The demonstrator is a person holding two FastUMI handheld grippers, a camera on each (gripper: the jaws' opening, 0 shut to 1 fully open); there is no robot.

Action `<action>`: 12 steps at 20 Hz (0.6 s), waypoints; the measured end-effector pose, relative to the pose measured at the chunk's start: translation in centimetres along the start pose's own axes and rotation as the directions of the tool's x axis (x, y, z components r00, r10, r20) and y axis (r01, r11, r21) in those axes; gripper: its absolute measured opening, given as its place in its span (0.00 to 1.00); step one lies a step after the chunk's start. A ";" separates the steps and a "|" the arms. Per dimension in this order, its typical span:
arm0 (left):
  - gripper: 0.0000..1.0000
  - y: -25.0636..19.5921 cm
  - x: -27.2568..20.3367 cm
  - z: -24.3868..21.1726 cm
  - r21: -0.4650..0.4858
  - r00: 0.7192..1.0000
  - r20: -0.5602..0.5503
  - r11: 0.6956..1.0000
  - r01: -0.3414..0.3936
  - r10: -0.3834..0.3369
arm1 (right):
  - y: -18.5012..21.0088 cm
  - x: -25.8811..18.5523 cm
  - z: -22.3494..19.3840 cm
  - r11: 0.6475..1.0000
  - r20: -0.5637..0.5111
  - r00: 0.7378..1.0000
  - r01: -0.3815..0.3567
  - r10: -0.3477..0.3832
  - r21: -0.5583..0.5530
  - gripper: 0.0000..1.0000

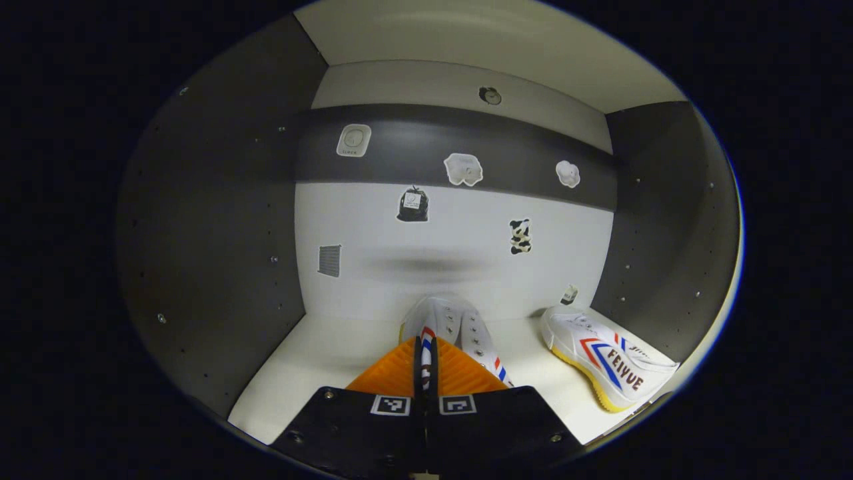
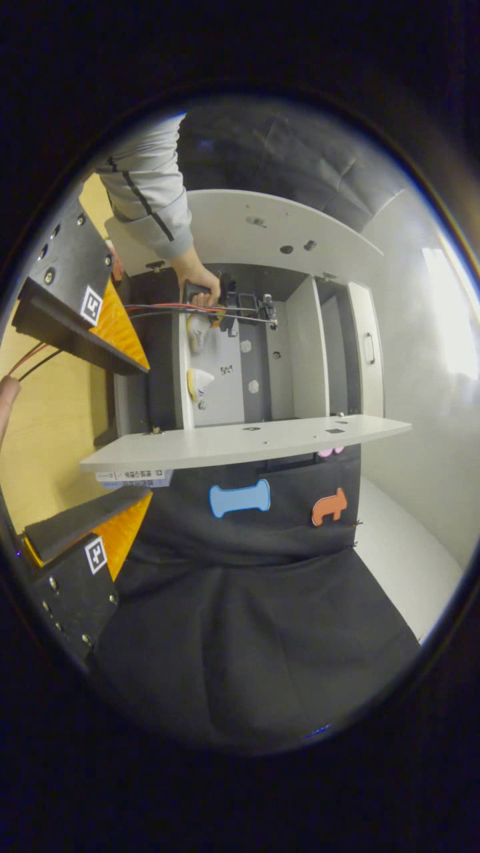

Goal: Grab one shoe with the right hand and put it into the shoe cabinet, grab the other shoe with the left hand and put it into the shoe cabinet; then close the right door with the right hand and the left door with the left hand.

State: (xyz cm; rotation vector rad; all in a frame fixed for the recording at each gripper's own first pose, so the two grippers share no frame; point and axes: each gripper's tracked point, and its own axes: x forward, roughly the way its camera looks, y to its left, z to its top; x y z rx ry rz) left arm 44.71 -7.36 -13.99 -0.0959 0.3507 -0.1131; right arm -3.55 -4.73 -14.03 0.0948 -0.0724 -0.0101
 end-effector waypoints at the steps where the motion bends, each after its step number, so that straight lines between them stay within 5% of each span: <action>1: 0.02 0.0 0.1 0.0 -0.010 1.000 -0.001 1.000 0.005 -0.005 | -0.1 0.2 -0.1 1.000 -0.003 1.000 0.005 -0.005 0.007 0.99; 11: 0.05 1.6 -1.2 -0.9 -0.035 0.998 -0.042 0.999 -0.041 0.040 | 1.0 0.2 0.1 1.000 0.001 1.000 -0.018 0.018 0.003 0.99; 12: 0.24 1.6 -1.2 -0.4 -0.034 0.999 -0.029 0.999 -0.036 0.035 | 1.1 0.1 0.3 1.000 0.009 1.000 -0.020 0.020 0.005 0.99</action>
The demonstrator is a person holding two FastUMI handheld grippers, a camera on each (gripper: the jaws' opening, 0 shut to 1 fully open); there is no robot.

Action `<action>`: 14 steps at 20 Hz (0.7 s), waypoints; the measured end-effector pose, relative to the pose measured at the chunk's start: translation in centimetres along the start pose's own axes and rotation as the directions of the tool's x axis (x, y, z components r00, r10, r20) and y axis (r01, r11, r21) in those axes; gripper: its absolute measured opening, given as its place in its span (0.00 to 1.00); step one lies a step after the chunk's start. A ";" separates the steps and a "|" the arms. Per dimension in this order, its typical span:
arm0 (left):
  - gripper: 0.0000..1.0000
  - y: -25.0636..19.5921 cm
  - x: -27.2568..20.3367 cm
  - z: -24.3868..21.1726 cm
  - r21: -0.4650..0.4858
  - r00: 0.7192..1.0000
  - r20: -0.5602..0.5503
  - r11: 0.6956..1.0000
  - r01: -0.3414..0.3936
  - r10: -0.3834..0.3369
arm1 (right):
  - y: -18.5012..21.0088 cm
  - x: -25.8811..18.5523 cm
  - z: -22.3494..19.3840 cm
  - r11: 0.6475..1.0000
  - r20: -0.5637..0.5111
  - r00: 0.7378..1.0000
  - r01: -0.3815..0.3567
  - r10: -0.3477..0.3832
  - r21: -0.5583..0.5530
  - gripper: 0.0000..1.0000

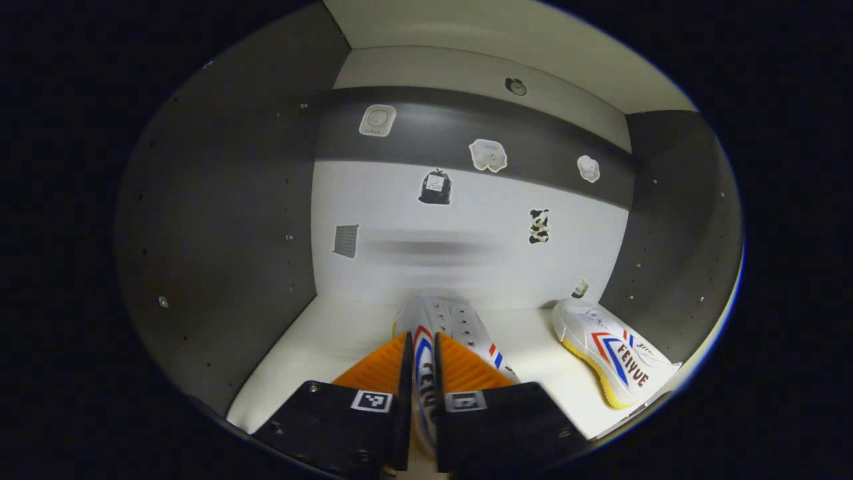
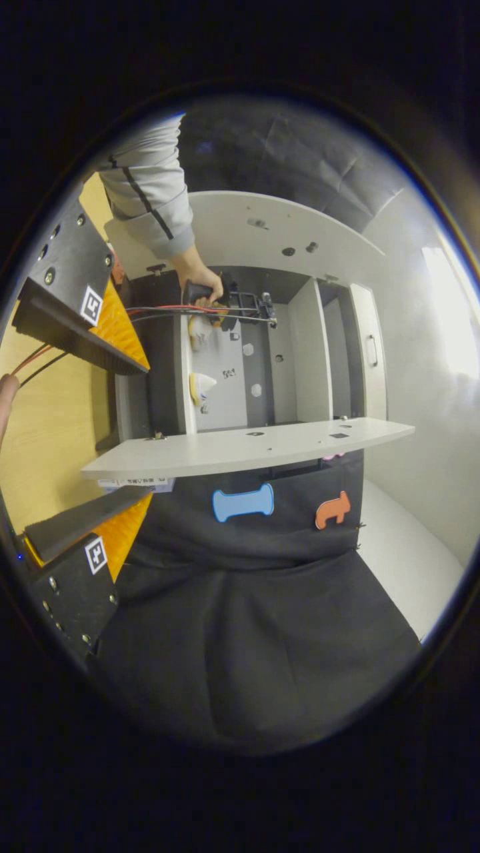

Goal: Grab one shoe with the right hand and put it into the shoe cabinet, grab the other shoe with the left hand and put it into the shoe cabinet; then close the right door with the right hand and the left door with the left hand.

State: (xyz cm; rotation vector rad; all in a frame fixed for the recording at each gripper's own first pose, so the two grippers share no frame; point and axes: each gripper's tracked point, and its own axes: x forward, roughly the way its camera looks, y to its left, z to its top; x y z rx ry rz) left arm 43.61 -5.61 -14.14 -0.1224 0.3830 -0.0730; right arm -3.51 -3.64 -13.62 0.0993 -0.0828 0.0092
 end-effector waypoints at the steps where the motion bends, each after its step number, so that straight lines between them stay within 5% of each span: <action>1: 0.24 -0.2 -0.4 0.6 -0.013 1.000 0.020 1.000 0.010 -0.009 | 0.1 -0.2 0.3 1.000 0.005 1.000 -0.002 0.002 0.001 0.99; 4: 0.75 -0.5 -3.0 2.8 -0.039 0.996 0.089 0.999 -0.005 0.009 | 0.1 -0.6 0.6 1.000 0.013 1.000 -0.004 0.004 0.005 0.99; 5: 0.73 -0.6 -4.2 3.1 -0.030 0.996 0.089 0.999 -0.013 0.016 | 0.2 -0.8 0.8 1.000 0.017 1.000 -0.005 0.005 0.003 0.99; 9: 0.99 -1.1 -10.3 4.7 0.068 0.989 0.131 0.995 -0.073 0.063 | -0.2 -1.5 1.7 1.000 0.041 0.999 0.008 -0.007 -0.008 0.99; 11: 0.99 -1.1 -14.3 5.1 0.140 0.984 0.161 0.985 -0.103 0.080 | -0.6 -1.6 1.7 1.000 0.045 0.999 0.016 -0.015 -0.021 0.99; 14: 0.95 -2.7 -20.6 5.3 0.162 0.977 0.213 0.986 -0.040 0.005 | -2.6 -1.1 1.7 0.996 0.046 0.996 0.079 -0.076 -0.052 0.94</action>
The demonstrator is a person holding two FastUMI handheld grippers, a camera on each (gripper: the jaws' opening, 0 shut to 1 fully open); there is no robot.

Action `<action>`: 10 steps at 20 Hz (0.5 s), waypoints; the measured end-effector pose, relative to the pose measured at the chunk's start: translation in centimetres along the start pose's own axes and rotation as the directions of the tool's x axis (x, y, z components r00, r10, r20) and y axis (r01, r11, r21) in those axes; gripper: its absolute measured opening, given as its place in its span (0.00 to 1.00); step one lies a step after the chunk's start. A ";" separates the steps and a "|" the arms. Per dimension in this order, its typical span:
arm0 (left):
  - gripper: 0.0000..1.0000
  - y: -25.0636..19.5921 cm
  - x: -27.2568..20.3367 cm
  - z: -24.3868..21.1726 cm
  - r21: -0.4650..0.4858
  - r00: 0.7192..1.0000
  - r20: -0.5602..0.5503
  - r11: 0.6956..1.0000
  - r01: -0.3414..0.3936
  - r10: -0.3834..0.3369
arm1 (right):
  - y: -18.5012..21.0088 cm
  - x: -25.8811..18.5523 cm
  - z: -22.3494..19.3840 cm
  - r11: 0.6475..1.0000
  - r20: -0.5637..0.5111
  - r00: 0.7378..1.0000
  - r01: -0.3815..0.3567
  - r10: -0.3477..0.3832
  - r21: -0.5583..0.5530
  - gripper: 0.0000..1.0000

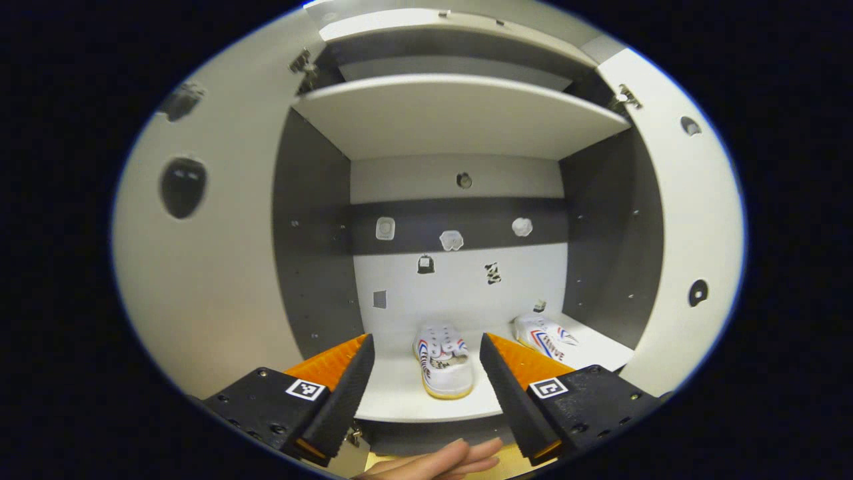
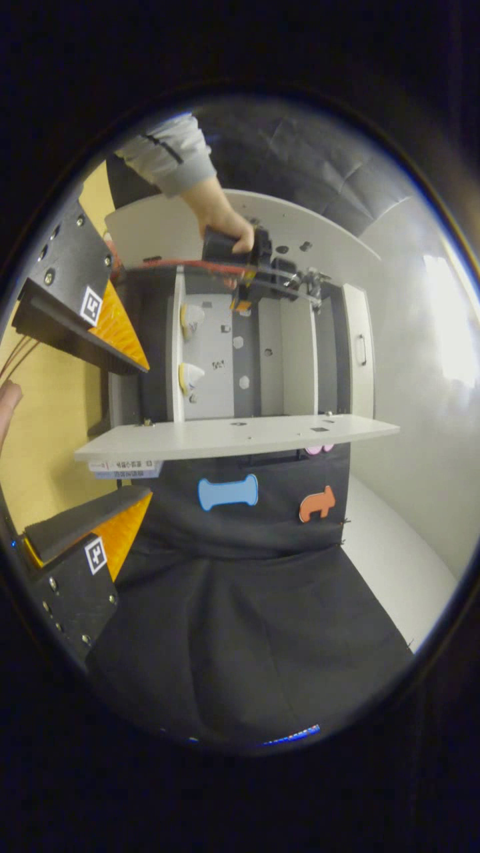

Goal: Grab one shoe with the right hand and put it into the shoe cabinet, grab the other shoe with the left hand and put it into the shoe cabinet; then close the right door with the right hand and the left door with the left hand.

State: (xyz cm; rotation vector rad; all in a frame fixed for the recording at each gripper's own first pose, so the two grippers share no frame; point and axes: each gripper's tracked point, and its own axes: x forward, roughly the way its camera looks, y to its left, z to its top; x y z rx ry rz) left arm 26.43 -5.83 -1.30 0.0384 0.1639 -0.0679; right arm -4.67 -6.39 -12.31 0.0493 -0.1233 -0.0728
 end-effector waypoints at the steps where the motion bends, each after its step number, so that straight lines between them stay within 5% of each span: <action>1: 0.95 0.0 -1.9 0.5 0.009 1.000 0.018 1.000 0.003 -0.003 | -0.8 0.4 -0.2 0.999 -0.004 0.999 0.032 -0.032 -0.003 0.99; 6: 0.98 -0.1 -11.0 1.3 0.060 0.990 0.112 0.995 0.082 -0.088 | -4.0 2.5 0.8 0.994 -0.028 0.995 0.093 -0.095 -0.062 0.99; 10: 0.97 0.5 -16.4 -0.7 -0.004 0.979 0.136 0.988 0.155 -0.153 | -8.4 5.2 4.1 0.989 -0.024 0.993 0.113 -0.116 -0.092 0.99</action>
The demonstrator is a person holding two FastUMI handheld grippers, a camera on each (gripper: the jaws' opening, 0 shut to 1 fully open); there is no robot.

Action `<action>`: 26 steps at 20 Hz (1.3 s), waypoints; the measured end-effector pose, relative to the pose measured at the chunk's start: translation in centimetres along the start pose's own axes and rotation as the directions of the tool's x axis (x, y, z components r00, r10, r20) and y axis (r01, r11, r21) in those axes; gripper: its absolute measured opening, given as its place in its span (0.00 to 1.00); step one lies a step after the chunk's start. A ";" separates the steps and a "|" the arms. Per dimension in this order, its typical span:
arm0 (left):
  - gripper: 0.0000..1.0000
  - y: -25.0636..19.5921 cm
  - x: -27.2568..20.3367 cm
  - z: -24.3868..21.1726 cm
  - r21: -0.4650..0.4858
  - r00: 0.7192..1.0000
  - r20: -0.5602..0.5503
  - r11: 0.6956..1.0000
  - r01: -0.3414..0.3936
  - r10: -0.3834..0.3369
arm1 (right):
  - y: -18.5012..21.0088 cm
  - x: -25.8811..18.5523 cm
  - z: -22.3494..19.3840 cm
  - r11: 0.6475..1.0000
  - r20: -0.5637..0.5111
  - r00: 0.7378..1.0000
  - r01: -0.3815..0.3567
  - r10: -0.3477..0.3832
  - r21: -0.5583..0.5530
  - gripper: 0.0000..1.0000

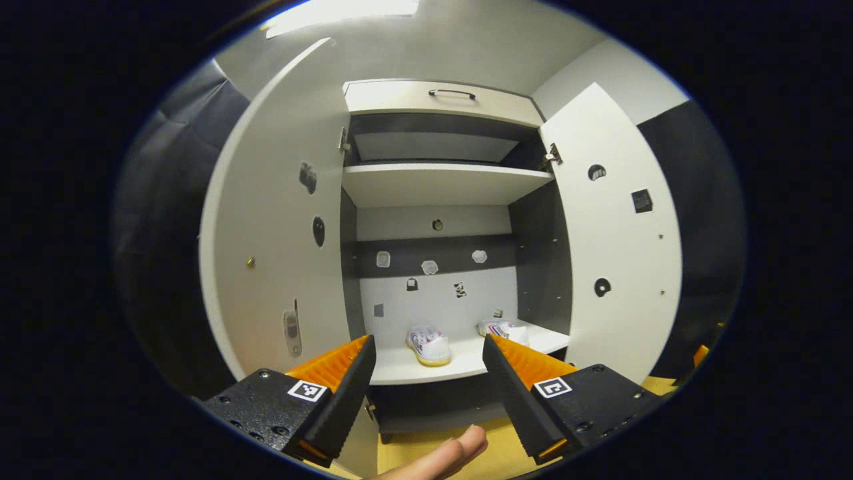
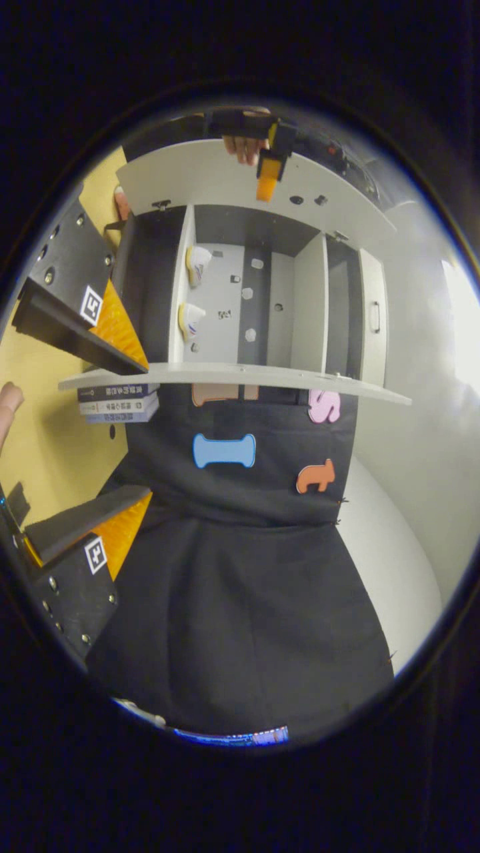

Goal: Grab one shoe with the right hand and put it into the shoe cabinet, grab the other shoe with the left hand and put it into the shoe cabinet; then close the right door with the right hand and the left door with the left hand.

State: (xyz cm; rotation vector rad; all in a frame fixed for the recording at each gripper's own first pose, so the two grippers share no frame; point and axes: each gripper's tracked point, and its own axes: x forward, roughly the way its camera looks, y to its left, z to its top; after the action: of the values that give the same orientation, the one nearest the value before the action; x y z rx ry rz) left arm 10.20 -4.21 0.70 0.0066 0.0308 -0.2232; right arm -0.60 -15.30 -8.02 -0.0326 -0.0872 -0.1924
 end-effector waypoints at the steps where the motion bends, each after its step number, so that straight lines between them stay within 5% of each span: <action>1: 0.97 0.6 -1.4 -0.5 -0.024 1.000 -0.007 1.000 0.000 0.000 | -0.9 1.1 0.9 1.000 -0.006 1.000 -0.007 0.007 -0.004 0.99; 7: 0.96 2.0 -8.5 -1.0 -0.058 0.998 0.057 0.997 0.041 -0.037 | -5.4 8.7 8.9 1.000 0.031 0.999 -0.025 0.025 0.001 0.99; 16: 0.96 4.6 -18.8 -1.1 -0.037 0.989 0.143 0.999 0.031 -0.025 | -7.0 18.8 11.3 0.998 -0.080 0.996 -0.039 0.042 0.038 0.99; 25: 0.95 9.0 -21.1 -3.3 -0.057 0.996 0.092 0.998 -0.014 0.019 | 0.7 20.3 11.5 0.984 -0.118 0.979 -0.154 0.165 0.094 0.99; 26: 0.96 9.4 -21.1 -3.6 -0.062 0.996 0.085 0.998 -0.023 0.028 | 0.8 20.7 11.0 0.987 -0.126 0.981 -0.139 0.148 0.079 0.91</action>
State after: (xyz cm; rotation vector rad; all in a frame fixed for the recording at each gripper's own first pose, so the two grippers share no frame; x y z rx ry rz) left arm -8.36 9.67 -2.21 -0.0631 -0.0484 -0.1966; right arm 18.88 -18.01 4.77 0.0431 0.0402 -0.0466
